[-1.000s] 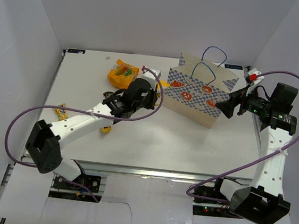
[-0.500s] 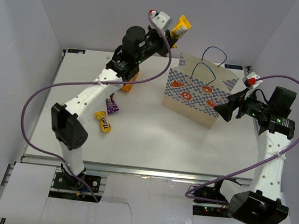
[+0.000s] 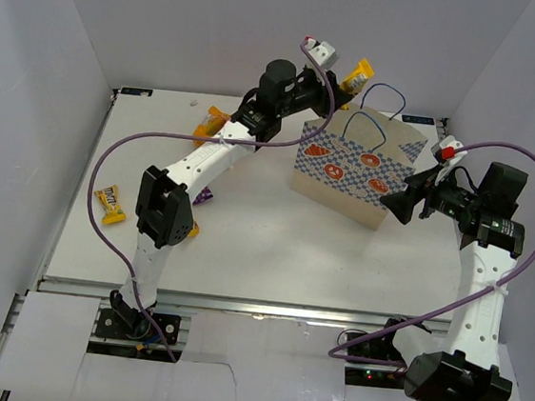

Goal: Place the snacks into the paper bag

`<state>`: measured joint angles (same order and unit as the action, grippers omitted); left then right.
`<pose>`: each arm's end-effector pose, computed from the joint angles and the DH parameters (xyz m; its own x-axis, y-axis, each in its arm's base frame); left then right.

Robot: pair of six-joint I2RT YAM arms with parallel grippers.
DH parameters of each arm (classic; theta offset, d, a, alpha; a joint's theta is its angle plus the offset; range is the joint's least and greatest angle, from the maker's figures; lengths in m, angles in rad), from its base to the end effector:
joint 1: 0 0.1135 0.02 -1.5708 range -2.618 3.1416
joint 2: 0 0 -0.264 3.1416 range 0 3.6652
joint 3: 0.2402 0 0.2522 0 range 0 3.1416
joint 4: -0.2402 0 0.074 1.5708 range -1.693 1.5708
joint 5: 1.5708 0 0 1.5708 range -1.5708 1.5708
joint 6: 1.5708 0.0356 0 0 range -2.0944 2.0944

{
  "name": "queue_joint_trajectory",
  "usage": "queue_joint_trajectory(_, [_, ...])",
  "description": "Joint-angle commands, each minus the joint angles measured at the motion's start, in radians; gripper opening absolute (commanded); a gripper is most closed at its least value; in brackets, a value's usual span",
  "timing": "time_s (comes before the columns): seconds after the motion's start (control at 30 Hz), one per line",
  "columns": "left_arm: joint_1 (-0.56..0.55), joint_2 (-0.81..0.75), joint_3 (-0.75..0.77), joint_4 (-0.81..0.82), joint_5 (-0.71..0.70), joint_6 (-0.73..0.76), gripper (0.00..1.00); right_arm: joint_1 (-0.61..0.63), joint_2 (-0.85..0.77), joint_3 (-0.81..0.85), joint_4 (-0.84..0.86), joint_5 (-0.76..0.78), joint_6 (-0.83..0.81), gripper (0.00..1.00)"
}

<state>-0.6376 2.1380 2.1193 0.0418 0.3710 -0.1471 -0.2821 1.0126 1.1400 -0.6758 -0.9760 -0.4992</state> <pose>0.4062 -0.3170 0.3940 -0.1056 -0.0917 -0.9902 0.8396 0.5253 -0.1382 0.1962 -0.0262 0.3791 -0.1893 -0.2244 -0.9559 -0.6988 0.7147 -0.0294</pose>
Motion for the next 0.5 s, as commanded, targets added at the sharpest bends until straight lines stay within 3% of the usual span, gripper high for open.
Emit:
queue_joint_trajectory(0.0, [-0.023, -0.066, -0.007, 0.061, 0.046, -0.017, 0.32, -0.008, -0.005, -0.006, 0.027, -0.03, 0.013, 0.91])
queue_joint_trajectory(0.37, [-0.04, -0.064, -0.055, 0.05, 0.045, -0.006, 0.36, -0.006, 0.004, -0.013, 0.027, -0.035, 0.014, 0.91])
queue_joint_trajectory(0.47, [-0.04, -0.059, -0.055, 0.047, 0.043, -0.003, 0.42, -0.006, 0.006, -0.013, 0.027, -0.035, 0.017, 0.91])
